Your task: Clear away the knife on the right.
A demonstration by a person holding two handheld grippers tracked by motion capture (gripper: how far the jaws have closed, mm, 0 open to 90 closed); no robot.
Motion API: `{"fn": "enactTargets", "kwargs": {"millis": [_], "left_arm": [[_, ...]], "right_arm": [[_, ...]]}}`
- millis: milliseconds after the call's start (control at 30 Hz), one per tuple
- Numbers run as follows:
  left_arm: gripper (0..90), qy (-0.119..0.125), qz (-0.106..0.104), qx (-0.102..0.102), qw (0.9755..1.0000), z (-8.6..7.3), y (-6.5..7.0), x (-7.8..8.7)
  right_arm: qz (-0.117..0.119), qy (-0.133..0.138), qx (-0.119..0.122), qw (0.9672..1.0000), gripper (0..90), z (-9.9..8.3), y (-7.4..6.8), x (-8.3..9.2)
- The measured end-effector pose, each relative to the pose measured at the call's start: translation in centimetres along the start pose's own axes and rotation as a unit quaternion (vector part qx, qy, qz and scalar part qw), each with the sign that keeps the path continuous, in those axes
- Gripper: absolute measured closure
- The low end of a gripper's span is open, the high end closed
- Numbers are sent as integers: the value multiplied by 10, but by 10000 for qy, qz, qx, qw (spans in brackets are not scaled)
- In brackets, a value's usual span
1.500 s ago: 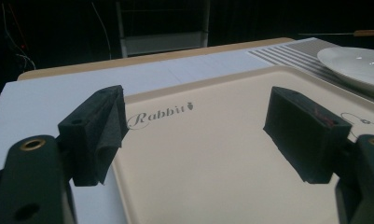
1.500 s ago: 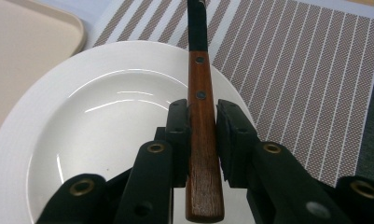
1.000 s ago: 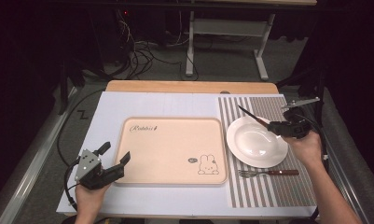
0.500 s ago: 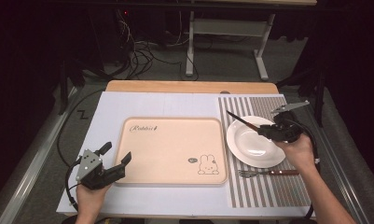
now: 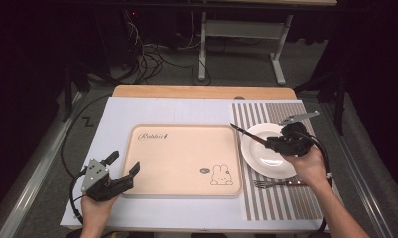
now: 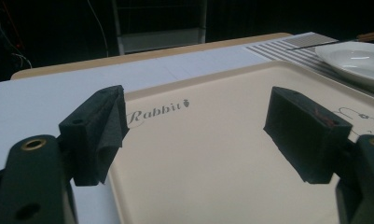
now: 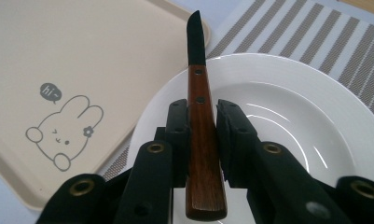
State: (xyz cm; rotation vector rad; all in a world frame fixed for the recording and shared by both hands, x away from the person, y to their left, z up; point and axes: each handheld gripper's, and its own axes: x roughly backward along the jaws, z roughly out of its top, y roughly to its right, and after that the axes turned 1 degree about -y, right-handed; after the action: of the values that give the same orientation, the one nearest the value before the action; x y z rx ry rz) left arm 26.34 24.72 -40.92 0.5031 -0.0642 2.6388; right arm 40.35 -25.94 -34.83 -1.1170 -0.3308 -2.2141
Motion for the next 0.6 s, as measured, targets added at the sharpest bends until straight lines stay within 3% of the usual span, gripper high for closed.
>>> {"fn": "enactTargets", "kwargs": {"millis": [367,600], "left_arm": [[219,-1,-13,0,10000,0,0,0],[218,13,-14,4,10000,0,0,0]], "right_arm": [[253,-87,308,9992,776,8,-30,-14],[246,-204,437,9985,776,13,-45,-27]]}}
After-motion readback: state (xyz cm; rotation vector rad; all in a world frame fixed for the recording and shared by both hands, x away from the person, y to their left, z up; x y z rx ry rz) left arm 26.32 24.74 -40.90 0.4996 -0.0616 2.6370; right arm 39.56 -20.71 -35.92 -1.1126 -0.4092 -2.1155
